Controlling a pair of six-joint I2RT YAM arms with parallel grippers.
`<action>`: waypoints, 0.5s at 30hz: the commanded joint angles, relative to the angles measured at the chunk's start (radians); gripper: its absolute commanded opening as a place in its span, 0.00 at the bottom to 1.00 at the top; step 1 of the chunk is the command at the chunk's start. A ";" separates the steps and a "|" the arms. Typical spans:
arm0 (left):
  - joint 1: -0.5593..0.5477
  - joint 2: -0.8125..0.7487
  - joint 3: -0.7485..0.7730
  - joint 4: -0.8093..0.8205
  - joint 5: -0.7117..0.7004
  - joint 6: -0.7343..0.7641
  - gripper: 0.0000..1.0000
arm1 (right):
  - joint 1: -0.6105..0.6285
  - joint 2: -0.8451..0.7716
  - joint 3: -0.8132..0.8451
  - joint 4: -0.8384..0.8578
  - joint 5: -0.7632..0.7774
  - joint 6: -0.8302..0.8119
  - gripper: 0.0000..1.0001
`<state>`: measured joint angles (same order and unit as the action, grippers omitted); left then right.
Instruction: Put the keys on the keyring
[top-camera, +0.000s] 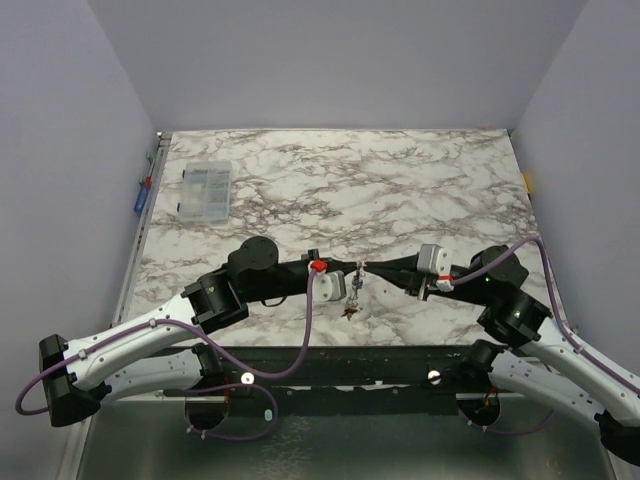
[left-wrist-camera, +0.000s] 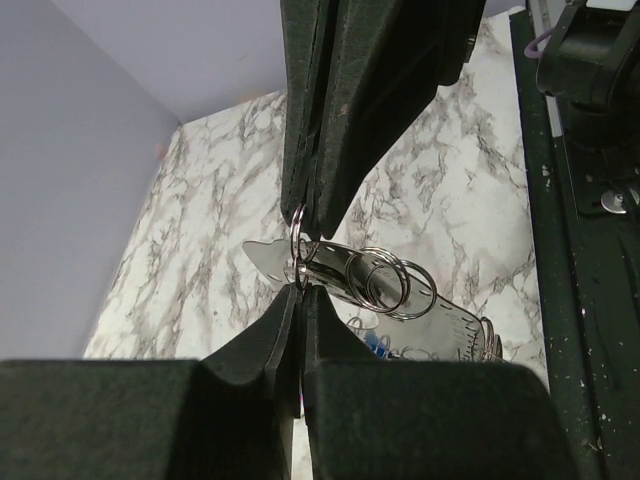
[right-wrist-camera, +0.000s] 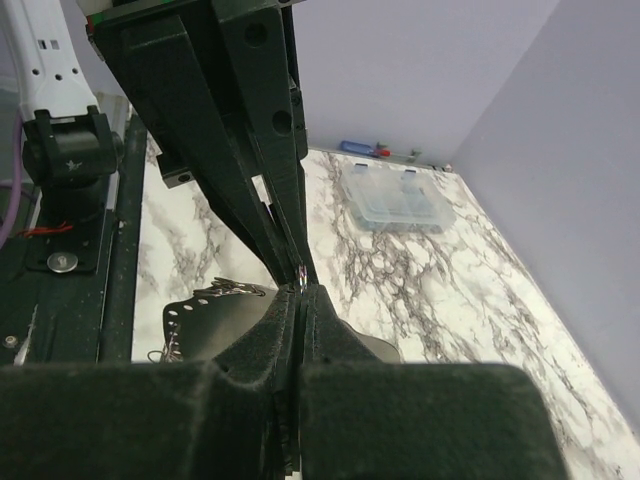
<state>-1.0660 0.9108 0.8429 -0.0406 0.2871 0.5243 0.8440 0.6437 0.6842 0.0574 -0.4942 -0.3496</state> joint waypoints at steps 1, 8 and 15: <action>0.002 -0.002 0.021 -0.007 0.035 0.020 0.03 | 0.003 0.003 0.044 0.010 -0.021 -0.007 0.01; 0.003 -0.011 0.016 -0.007 0.024 0.019 0.22 | 0.003 0.014 0.043 0.009 -0.029 -0.011 0.01; 0.003 -0.008 0.018 -0.008 0.021 0.021 0.24 | 0.003 0.017 0.045 0.009 -0.036 -0.012 0.01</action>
<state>-1.0660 0.9108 0.8429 -0.0494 0.2890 0.5396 0.8440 0.6621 0.6868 0.0574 -0.5076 -0.3511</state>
